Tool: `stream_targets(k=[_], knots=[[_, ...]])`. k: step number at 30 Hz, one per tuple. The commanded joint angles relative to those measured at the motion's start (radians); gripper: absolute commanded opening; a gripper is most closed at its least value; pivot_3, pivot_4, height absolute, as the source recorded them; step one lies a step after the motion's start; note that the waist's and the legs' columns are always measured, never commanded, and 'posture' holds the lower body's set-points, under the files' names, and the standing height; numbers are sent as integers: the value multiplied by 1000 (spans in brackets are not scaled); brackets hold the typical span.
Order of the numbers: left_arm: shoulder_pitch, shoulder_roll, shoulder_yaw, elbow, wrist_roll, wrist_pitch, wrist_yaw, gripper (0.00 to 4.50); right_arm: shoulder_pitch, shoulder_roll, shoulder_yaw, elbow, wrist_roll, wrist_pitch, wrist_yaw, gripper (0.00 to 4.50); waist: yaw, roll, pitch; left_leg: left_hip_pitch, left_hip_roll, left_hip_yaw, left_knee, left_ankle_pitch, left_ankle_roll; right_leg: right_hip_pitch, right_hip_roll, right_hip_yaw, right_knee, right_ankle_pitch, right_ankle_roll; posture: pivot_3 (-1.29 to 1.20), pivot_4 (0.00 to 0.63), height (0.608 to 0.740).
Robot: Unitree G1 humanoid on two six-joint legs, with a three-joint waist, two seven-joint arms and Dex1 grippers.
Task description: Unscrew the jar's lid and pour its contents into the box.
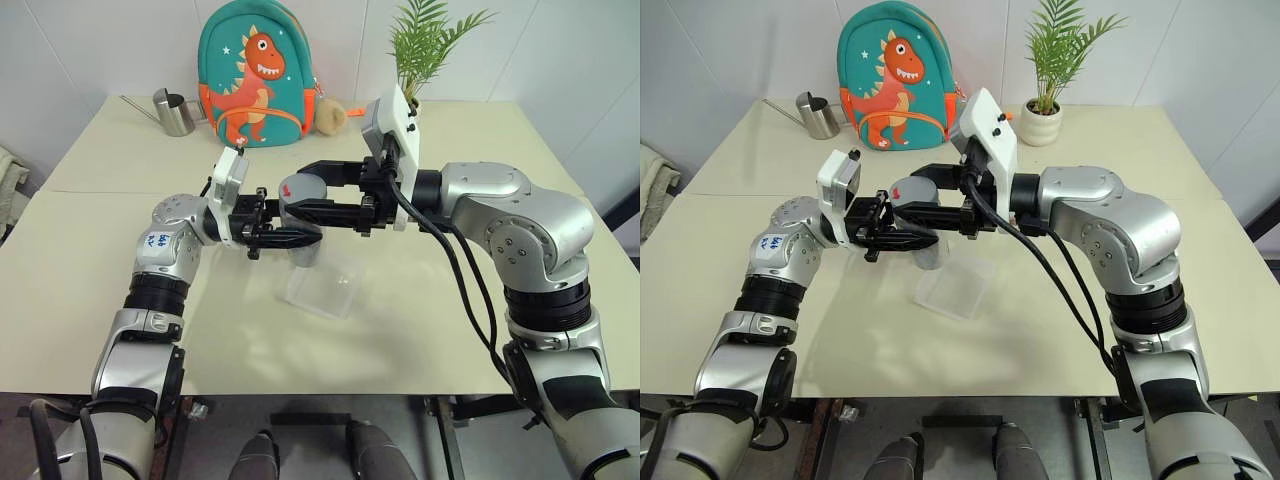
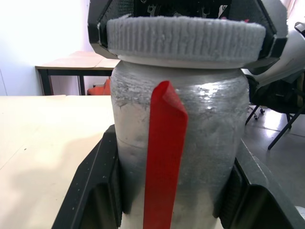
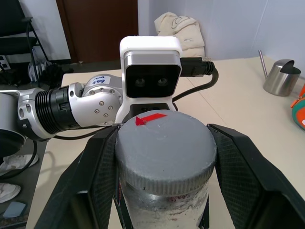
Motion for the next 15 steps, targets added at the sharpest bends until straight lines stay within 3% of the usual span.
stream_targets(k=[1, 15], knots=[[47, 19, -43, -34, 25, 10, -105, 1998, -90, -44, -113, 19, -60, -106, -49, 2651, 0, 0, 0, 0, 0, 0, 0, 0, 0, 0, 0, 0, 0, 0, 0, 0, 150, 740], [42, 30, -60, -12, 37, -15, -112, 1998, -127, -52, -119, 71, -57, -164, -34, 2651, 0, 0, 0, 0, 0, 0, 0, 0, 0, 0, 0, 0, 0, 0, 0, 0, 150, 740]])
